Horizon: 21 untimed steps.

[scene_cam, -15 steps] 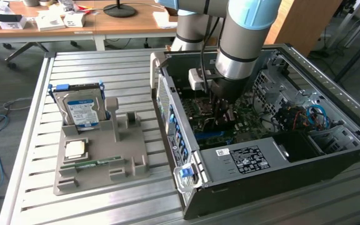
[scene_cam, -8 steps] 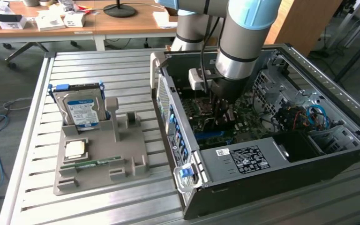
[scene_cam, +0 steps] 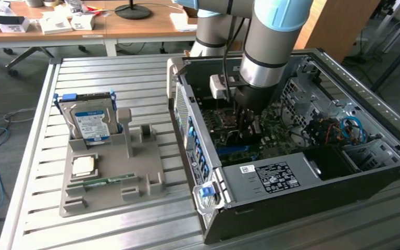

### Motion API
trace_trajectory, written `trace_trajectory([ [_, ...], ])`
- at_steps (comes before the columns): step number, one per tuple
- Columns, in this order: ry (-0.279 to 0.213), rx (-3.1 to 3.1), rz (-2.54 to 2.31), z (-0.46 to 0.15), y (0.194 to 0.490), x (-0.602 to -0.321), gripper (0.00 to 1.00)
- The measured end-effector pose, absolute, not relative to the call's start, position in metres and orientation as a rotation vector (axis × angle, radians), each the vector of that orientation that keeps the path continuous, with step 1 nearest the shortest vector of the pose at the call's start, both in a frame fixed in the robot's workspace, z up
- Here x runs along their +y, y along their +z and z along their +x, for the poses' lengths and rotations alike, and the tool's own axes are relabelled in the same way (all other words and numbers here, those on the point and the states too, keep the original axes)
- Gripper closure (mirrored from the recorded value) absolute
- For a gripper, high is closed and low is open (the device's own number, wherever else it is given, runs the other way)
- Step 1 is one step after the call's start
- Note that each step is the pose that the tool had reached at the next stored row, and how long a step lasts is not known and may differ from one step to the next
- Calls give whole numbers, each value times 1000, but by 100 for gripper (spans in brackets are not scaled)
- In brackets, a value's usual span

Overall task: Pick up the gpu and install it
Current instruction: 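Insert the gpu into the slot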

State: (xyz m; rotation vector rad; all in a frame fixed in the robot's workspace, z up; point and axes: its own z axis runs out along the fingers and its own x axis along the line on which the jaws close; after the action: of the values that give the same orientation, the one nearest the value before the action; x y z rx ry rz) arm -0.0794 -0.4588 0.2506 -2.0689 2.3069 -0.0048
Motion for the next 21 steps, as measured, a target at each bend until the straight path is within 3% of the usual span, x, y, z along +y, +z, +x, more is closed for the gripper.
trace_trajectory([
  [21,-5,2315,-2060,-80,247,-459,74],
])
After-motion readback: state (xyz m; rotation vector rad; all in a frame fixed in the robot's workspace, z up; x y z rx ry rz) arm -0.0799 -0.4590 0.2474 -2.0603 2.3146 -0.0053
